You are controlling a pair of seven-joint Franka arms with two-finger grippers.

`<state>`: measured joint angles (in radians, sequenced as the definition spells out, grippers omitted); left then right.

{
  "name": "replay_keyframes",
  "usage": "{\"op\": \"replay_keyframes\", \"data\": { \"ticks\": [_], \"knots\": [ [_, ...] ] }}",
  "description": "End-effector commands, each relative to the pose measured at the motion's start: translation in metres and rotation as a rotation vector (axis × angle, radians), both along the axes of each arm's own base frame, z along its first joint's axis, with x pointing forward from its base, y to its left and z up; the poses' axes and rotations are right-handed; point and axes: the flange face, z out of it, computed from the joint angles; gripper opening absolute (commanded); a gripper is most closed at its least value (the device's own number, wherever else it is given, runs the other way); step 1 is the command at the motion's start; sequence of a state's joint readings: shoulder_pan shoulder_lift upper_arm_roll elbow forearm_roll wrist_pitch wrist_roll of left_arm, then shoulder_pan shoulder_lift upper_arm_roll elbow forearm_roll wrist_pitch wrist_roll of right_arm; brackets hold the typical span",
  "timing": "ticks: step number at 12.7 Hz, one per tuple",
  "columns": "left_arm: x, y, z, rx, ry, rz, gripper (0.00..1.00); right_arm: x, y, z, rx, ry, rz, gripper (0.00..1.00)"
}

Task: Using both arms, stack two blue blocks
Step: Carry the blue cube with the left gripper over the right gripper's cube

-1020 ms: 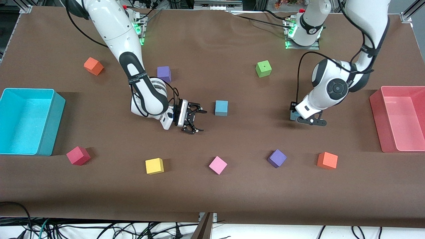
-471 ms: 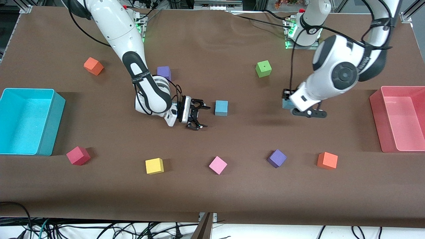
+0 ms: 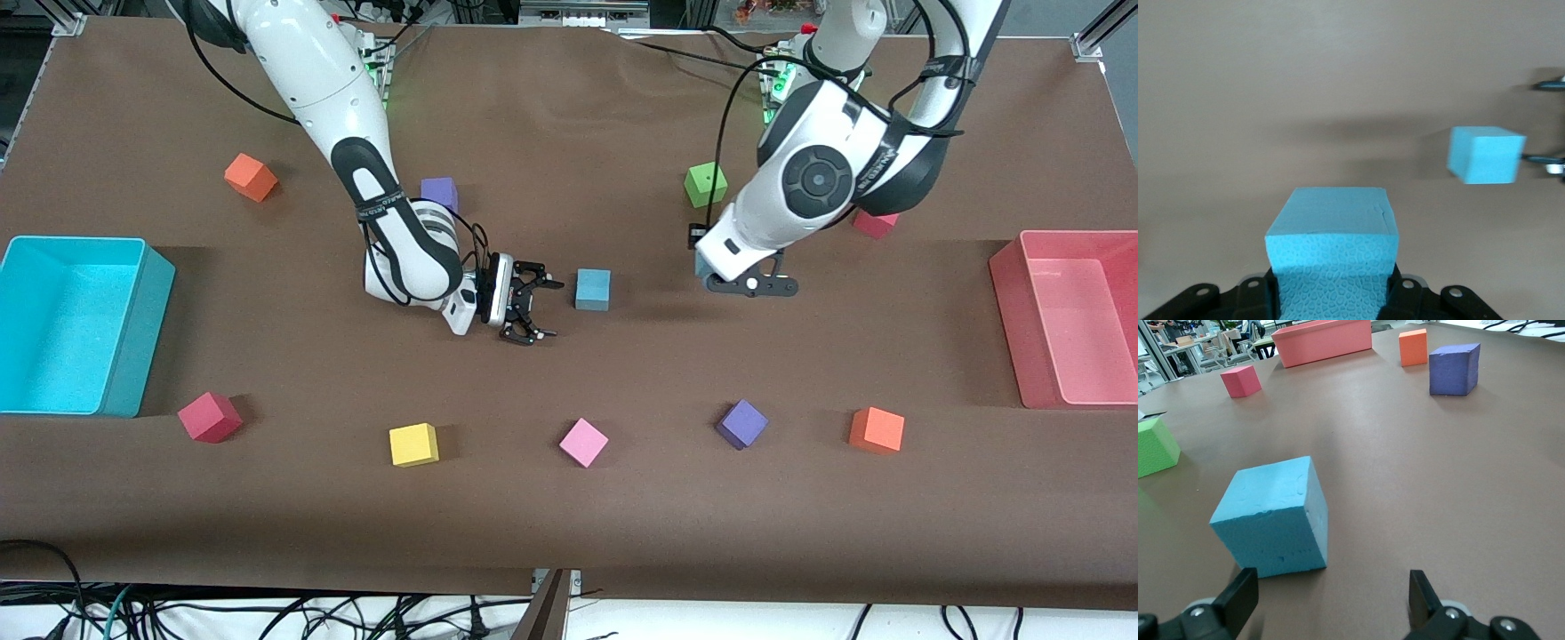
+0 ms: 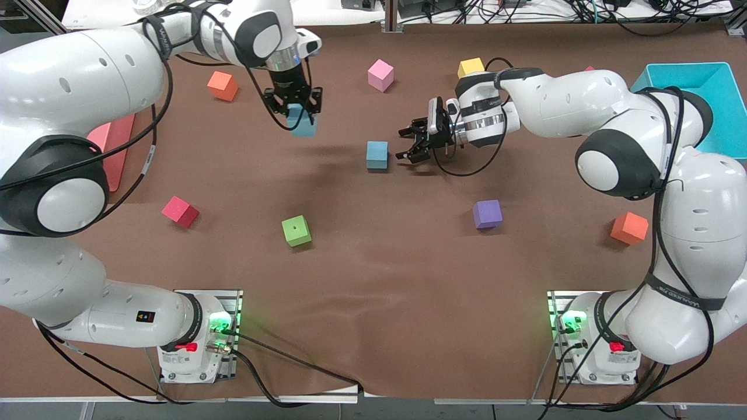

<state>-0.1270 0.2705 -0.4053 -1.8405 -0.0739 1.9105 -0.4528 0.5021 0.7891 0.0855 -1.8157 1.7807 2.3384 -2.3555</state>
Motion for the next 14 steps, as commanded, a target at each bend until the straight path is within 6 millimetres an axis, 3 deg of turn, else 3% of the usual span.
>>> {"op": "replay_keyframes", "data": {
  "ticks": [1, 5, 12, 14],
  "knots": [
    [0.01, -0.037, -0.002, -0.076, -0.02, 0.002, 0.12, -0.008, 0.001, 0.001, 0.012, -0.012, 0.002, 1.0],
    [-0.002, -0.093, -0.023, -0.166, -0.098, -0.03, 0.12, -0.012, 0.005, 0.0, 0.013, -0.009, 0.006, 1.0],
    [-0.019, -0.136, -0.061, -0.191, -0.117, -0.012, 0.13, -0.014, 0.003, -0.002, 0.009, -0.011, 0.01, 1.0],
    [-0.032, -0.153, -0.08, -0.189, -0.104, -0.043, 0.16, -0.015, 0.003, -0.003, 0.009, -0.016, 0.012, 1.0]
  ]
}}
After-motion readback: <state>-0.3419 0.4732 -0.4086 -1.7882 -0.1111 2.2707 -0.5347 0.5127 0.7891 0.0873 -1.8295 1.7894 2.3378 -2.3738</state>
